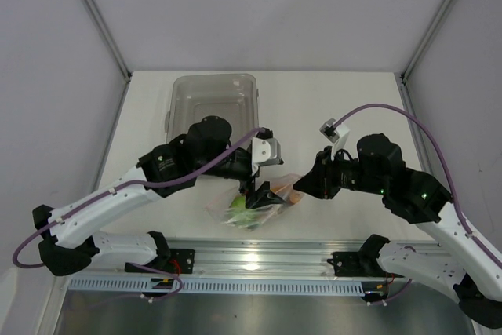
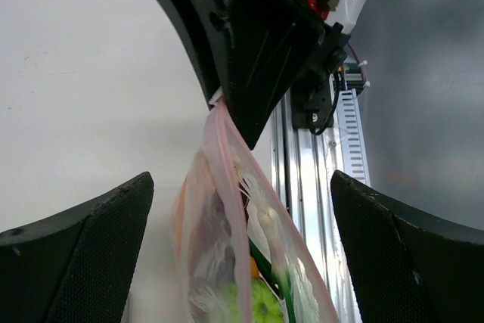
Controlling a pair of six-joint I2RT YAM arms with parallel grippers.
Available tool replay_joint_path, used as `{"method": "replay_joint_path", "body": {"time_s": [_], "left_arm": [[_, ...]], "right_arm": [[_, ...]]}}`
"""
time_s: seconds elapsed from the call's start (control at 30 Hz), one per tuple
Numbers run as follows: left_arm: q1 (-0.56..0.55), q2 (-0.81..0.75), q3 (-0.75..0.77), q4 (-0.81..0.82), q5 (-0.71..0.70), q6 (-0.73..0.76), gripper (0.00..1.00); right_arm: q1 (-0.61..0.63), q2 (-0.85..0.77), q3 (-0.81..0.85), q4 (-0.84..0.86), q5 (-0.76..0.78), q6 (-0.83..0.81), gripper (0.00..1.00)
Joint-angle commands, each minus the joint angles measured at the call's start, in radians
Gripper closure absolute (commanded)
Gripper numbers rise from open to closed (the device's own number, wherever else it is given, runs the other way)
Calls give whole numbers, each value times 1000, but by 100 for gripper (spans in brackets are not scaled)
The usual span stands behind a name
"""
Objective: Place the food in the zip-top bag and seal the zipper
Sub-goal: Zip the zipper food storage bag at the center of the board.
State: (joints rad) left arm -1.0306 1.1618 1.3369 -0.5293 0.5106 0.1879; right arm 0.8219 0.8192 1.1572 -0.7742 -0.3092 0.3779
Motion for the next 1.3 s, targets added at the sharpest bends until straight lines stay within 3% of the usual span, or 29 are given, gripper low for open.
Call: {"method": "replay_joint_path", "body": {"time_s": [0.0,0.27,0.43,0.5,0.57,0.6,0.63,0.73,1.0,1.27], "left_arm": [[-49,-7,-7,-8,-81,90,1],[-94,-1,-36,-95,-348,-21,3],[-91,62,2,-182,-397,-97,63],[-88,67,-7,-175,-383,-125,77],[-82,64,-24,-161,-373,-146,88],[-68,61,-27,-155,-359,-168,99],[-57,50,-41,-138,-330,-179,100],[-8,15,-70,-104,-264,-229,99],[79,-53,-120,-49,-58,-260,99],[109,-59,-159,-8,91,-266,99]], "right_arm": [[-15,3,52,75,-38,38,100],[-30,1,42,133,-73,101,100],[-41,9,23,165,-91,98,100],[-52,17,12,174,-93,93,99],[-55,23,-4,176,-90,82,91],[-61,23,-8,179,-88,78,86],[-63,23,-23,182,-87,70,75],[-67,-5,-51,204,-71,55,66],[-70,-118,-172,331,-79,33,64],[-72,-109,-218,446,-125,1,64]]}}
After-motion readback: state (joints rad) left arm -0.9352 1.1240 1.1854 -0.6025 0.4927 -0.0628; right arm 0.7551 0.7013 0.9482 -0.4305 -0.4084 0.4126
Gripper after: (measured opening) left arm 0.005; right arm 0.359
